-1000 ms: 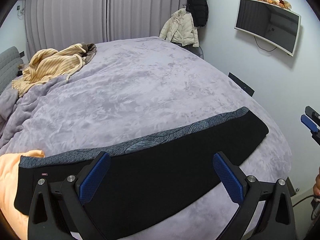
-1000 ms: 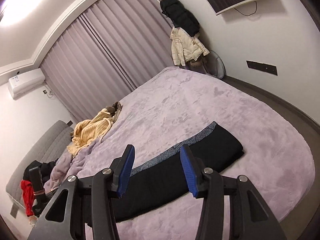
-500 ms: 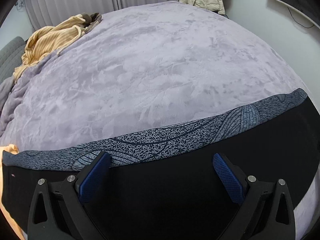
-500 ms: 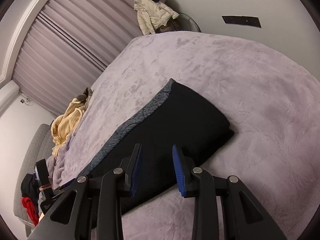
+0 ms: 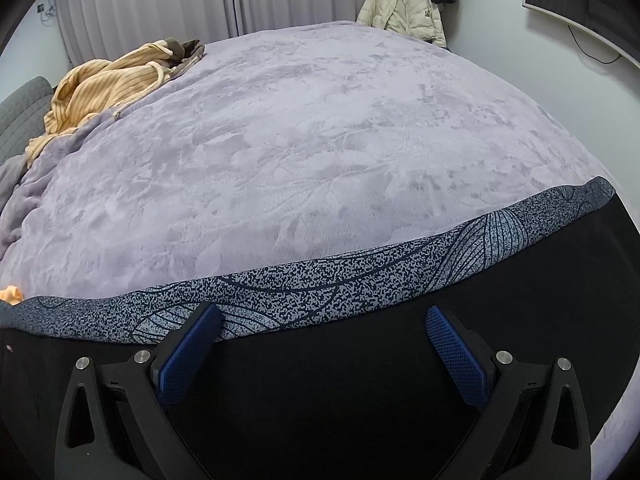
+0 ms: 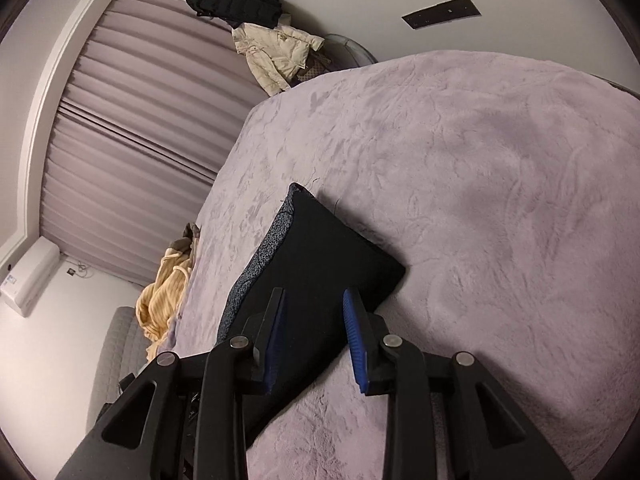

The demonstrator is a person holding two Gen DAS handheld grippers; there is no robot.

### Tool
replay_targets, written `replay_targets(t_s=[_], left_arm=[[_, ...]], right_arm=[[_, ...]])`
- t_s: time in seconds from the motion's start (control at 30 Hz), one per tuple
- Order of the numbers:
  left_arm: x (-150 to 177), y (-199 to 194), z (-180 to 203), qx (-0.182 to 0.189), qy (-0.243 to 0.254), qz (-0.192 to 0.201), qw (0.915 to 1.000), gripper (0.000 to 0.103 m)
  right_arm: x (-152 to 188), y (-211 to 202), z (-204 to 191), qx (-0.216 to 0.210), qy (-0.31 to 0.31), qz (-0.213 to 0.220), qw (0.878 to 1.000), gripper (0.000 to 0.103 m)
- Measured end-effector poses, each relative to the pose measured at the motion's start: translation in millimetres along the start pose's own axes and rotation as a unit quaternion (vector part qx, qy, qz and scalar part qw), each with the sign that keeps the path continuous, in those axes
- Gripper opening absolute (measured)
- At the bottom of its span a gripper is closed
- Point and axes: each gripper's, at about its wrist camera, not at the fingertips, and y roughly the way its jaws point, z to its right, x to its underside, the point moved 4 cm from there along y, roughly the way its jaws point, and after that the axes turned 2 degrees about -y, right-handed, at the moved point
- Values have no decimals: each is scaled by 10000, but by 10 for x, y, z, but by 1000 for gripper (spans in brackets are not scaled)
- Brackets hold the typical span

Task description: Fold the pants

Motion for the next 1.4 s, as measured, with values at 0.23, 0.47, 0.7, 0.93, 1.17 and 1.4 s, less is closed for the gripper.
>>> replay_targets(t_s=[0.23,0.47,0.7,0.93,1.17,1.4], left_arm=[[12,1,-9,38,-16,60,10000,103],[32,0,0,-2,5,118,9999,103],[37,-2,2,16,8,140,9999,103],[39,7,10,34,5,131,9999,103],[30,-5,1,19,13,110,9999,103],[-178,-91,-222,-358,51,158,9992,103]], right_arm=[[96,-144,48,390,291,368,9981,33],[30,-2,62,-45,190,157,9997,33],[42,103,14,526,-26,11,9986,9],[131,-108,171,373,536,291,9974,15],[185,-37,-557,30,-804,174,9966,15],[477,979,-1112,-129,-1239,-1020,9870,15]])
